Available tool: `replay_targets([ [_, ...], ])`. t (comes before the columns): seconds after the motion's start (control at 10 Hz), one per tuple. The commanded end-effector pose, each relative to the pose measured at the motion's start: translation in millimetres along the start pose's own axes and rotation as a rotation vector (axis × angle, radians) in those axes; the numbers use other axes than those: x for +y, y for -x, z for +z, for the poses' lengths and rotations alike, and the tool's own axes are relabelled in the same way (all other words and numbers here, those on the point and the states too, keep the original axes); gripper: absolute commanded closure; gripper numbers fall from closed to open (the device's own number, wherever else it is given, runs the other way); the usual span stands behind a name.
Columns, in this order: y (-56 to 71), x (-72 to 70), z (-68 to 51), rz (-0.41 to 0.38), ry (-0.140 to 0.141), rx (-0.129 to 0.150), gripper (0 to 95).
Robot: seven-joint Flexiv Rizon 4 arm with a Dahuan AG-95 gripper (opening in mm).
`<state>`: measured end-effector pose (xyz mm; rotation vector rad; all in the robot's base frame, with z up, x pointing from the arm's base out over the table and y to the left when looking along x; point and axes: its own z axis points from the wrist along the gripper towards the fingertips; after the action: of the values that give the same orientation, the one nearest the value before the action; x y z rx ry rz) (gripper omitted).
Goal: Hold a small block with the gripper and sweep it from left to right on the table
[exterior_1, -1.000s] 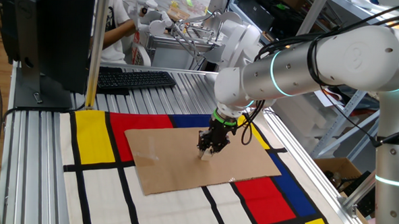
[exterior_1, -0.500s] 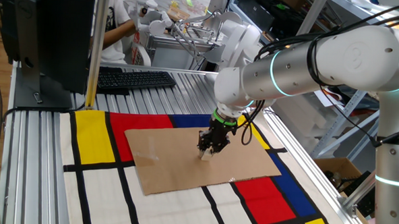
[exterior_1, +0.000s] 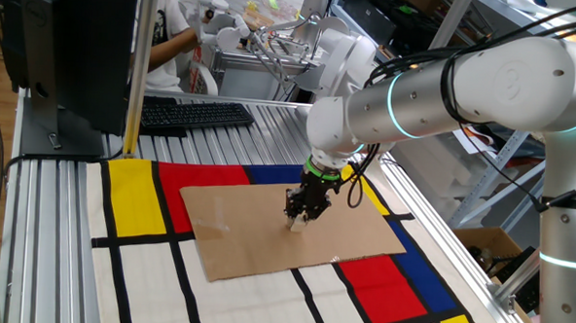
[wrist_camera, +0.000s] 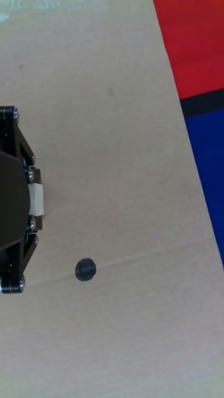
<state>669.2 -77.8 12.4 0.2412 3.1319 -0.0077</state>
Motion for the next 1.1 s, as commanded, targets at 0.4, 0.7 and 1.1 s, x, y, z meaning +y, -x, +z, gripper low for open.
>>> replay_targets([
  [0.4,-2.0,-0.9,-0.4,-0.092,0.008,0.008,95.0],
  [0.7,-2.0,-0.9,-0.4,-0.140,0.000,-0.005,95.0],
  [1.1,-2.0,-0.9,-0.4,-0.176,-0.029,-0.020,95.0],
])
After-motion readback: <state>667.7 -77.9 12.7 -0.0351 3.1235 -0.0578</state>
